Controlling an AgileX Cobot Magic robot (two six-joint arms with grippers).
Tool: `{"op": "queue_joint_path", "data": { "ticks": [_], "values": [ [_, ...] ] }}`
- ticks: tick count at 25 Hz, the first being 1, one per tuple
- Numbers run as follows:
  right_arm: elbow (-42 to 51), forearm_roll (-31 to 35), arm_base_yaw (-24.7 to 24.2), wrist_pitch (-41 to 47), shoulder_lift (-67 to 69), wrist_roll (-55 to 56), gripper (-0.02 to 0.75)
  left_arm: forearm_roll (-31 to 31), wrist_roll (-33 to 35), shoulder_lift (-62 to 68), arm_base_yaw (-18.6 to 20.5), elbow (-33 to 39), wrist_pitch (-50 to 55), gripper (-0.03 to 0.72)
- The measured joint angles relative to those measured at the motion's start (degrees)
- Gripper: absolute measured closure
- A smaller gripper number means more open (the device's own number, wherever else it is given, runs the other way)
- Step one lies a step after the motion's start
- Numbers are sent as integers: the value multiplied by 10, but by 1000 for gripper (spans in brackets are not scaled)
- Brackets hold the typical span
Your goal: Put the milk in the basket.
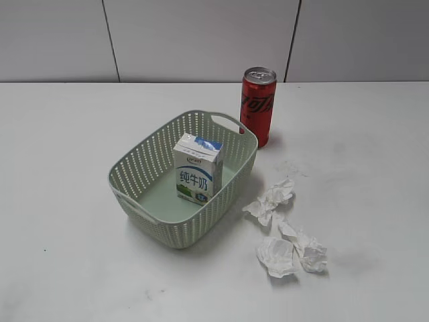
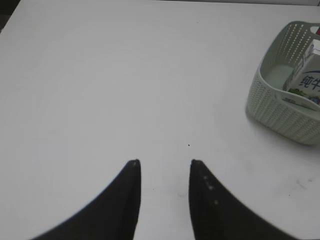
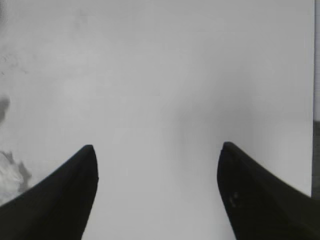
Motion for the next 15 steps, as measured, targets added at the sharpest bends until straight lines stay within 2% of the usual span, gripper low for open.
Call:
{"op": "queue_joint_path", "data": {
  "ticks": [8, 15],
  "values": [
    [240, -10, -14, -10, -220, -4, 148, 0, 0, 0, 0, 0, 0, 452],
    [393, -3, -14, -27, -401, -4, 148, 0, 0, 0, 0, 0, 0, 452]
  ]
}}
